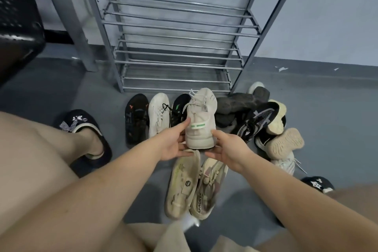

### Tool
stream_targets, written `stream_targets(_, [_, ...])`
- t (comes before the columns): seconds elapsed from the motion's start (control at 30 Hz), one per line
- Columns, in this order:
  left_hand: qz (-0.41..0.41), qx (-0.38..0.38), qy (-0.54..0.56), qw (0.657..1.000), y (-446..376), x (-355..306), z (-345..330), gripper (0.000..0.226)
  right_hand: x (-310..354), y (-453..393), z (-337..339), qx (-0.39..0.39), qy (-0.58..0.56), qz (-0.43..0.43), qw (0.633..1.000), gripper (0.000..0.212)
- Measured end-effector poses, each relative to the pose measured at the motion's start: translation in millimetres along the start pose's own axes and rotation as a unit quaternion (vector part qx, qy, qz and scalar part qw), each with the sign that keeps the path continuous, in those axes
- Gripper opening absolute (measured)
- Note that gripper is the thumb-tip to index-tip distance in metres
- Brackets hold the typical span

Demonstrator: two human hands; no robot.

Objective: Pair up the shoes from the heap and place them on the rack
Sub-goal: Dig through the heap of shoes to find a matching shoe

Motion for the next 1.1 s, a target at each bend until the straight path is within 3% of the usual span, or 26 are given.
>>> stream_targets(0.2, [-0.023,-0.017,0.05,0.998,-12,14,-4,0.032,-9,-6,9,0.005,0.001,-0.031,1.0,0.034])
stream_targets(0.37, [-0.028,-0.02,0.028,0.999,-20,26,-9,0.017,-13,-16,23,0.021,0.03,-0.041,0.999,0.045])
stream_targets(0.53, [-0.004,-0.022,-0.009,1.0,-24,44,-13,0.033,-35,-25,30,-0.001,0.065,-0.074,0.995,0.058])
stream_targets(0.73, [0.027,-0.013,-0.023,0.999,-34,57,-19,0.039,-54,-32,40,-0.048,0.028,-0.093,0.994,0.05])
stream_targets(0.87, [0.061,0.003,-0.046,0.997,-37,59,-17,0.036,-61,-34,36,-0.029,0.024,-0.107,0.994,0.034])
stream_targets(1.1, [0.126,0.013,-0.195,0.973,-38,57,22,0.037,-74,-40,11,0.013,0.128,-0.116,0.985,0.031])
Point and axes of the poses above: each hand's wrist, its own y-axis away from the middle knuckle, its own z-axis out of the back of the hand, x = y × z, the point moved 3 cm from there along -y, towards the middle knuckle, and after that the axes turned 4 degrees about -x, right-handed, at the moved point
